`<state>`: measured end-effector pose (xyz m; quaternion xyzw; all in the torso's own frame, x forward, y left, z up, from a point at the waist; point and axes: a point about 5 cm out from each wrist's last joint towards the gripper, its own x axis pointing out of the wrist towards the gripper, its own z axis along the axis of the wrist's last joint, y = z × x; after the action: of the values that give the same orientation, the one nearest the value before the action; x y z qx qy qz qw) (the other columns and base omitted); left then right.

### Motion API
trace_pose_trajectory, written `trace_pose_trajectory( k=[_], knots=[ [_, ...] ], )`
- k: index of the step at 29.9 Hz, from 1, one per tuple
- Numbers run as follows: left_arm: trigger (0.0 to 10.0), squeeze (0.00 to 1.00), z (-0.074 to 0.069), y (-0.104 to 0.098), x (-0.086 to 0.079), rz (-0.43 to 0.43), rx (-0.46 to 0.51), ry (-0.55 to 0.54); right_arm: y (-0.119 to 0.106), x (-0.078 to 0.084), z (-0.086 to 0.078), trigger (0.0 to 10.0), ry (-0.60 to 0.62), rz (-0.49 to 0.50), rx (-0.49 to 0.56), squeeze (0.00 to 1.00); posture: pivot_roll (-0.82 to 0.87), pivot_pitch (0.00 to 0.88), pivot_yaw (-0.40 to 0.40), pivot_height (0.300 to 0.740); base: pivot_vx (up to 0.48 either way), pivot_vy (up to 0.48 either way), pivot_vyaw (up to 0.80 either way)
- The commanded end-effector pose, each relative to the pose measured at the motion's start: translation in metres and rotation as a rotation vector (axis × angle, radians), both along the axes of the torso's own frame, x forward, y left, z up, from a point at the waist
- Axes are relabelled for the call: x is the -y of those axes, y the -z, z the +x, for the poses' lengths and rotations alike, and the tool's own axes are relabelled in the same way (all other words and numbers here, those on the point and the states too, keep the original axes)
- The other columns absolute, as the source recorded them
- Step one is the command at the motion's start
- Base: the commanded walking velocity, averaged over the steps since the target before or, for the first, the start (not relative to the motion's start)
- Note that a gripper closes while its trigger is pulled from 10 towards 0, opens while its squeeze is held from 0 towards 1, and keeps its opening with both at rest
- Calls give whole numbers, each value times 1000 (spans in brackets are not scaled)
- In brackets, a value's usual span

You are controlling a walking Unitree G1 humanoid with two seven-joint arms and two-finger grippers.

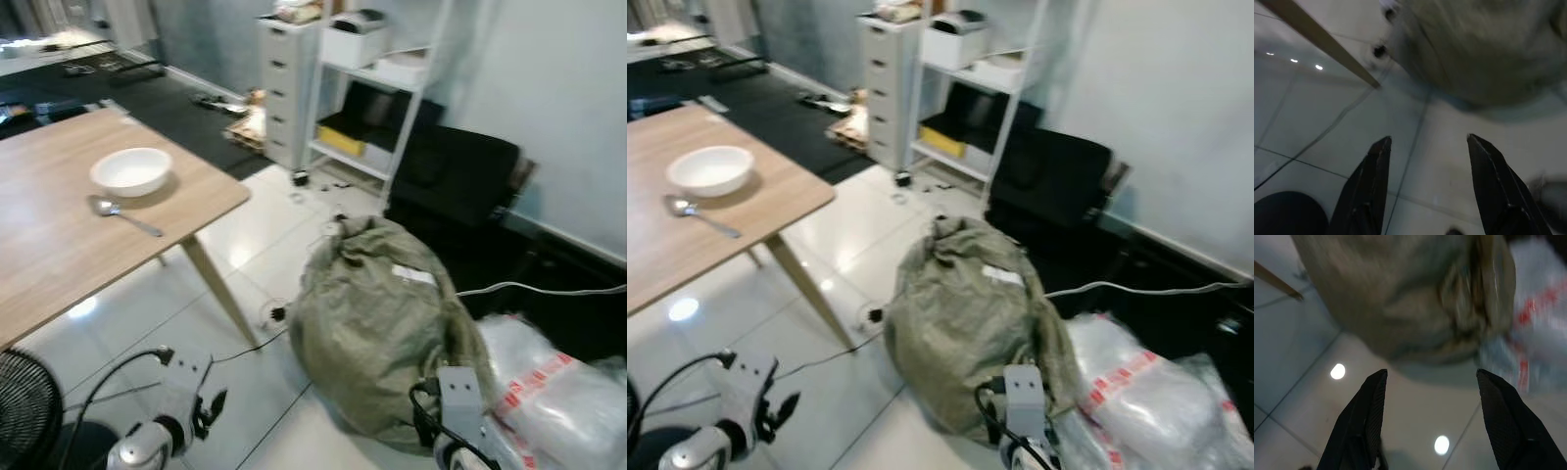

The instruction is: Setting the table

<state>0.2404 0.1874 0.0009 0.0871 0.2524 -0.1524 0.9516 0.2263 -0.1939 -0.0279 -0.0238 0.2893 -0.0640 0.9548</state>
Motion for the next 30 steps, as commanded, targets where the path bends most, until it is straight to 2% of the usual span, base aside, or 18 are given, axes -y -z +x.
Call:
trace_pose_trajectory(
  k=[1,11,22,30],
  knots=[
    [10000,0,-3,5,2,5,-13,29,7,-3,-7,10000,6,13,-18,0,-52,0,99,740,0,0,-800],
    [10000,0,-6,14,-3,-9,-38,-27,9,-4,-9,10000,-13,17,-2,0,-55,1,87,740,0,0,-800],
    [10000,0,-6,17,-4,6,-16,-55,9,-14,-6,10000,-53,64,31,0,-48,0,83,740,0,0,-800],
    [10000,0,-5,17,-4,11,-8,-67,9,-15,-4,10000,-61,69,34,0,-43,0,81,740,0,0,-800]
  ],
)
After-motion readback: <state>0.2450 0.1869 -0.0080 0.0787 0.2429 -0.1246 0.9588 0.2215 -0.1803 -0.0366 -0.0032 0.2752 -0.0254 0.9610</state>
